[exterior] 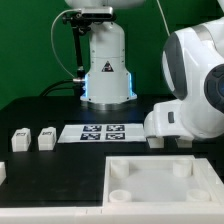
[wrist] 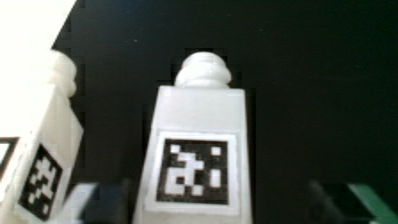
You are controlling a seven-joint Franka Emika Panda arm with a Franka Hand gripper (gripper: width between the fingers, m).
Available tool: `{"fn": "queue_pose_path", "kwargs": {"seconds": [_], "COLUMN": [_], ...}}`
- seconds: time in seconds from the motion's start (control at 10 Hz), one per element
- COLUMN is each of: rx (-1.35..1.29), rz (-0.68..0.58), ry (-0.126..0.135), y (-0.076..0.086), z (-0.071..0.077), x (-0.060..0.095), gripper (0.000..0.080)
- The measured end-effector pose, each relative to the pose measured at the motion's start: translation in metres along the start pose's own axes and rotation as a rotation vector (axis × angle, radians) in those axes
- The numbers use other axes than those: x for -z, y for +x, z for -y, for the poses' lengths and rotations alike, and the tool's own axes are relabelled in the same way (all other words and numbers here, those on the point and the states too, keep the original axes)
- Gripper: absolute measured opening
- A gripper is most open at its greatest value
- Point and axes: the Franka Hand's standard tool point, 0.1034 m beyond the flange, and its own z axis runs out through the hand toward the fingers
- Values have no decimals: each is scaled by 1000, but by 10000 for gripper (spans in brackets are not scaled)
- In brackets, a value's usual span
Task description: Assemble one leg
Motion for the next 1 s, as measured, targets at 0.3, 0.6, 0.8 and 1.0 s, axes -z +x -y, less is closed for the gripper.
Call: {"fn": "queue_pose_path", "kwargs": {"seconds": [0.3, 0.6, 0.8, 1.0], "rx": [0, 0, 11, 58], "rz": [0, 0, -18, -28], "ry": [0, 0, -3, 11], "y": [0, 0, -2, -15], "z": [0, 0, 0, -12], "x": [0, 0, 16, 68], "gripper": [289, 289, 289, 290]}}
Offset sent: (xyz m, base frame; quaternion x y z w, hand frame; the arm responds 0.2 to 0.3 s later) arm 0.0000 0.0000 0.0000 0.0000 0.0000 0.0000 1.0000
